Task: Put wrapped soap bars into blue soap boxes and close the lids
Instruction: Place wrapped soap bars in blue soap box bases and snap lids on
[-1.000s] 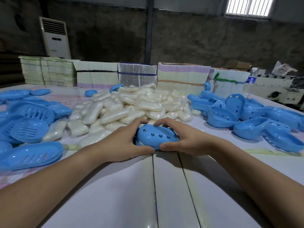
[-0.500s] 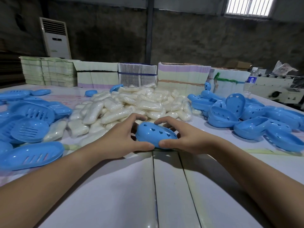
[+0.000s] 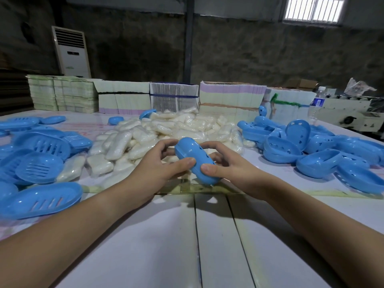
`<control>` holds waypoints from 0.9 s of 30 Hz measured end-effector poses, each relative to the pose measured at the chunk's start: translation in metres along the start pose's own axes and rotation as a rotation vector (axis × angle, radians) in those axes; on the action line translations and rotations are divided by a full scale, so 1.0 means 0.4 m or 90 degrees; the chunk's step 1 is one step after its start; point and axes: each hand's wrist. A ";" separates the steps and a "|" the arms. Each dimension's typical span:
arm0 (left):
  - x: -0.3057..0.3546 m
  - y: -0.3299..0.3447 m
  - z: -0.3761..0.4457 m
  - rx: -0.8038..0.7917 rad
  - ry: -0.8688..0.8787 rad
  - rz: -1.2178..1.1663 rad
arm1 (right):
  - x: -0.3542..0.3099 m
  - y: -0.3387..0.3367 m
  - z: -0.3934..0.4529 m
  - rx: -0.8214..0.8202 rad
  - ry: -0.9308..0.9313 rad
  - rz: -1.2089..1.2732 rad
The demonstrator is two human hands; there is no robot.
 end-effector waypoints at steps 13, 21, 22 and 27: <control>-0.001 0.005 -0.004 -0.046 -0.049 -0.217 | -0.017 0.023 -0.004 0.026 0.004 -0.069; 0.023 -0.003 -0.001 -0.042 0.015 -0.253 | -0.031 0.044 -0.003 0.070 -0.052 -0.011; 0.026 -0.003 0.000 -0.043 0.022 -0.247 | -0.034 0.045 -0.003 0.077 -0.053 0.002; 0.029 -0.001 0.000 -0.035 0.043 -0.202 | -0.032 0.046 -0.003 0.063 -0.035 0.048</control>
Point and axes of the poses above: each hand's wrist, its own z-axis towards the middle knuckle, its own y-axis out of the palm, x = y × z, and after that the axes turned 5 degrees about -x, right-handed
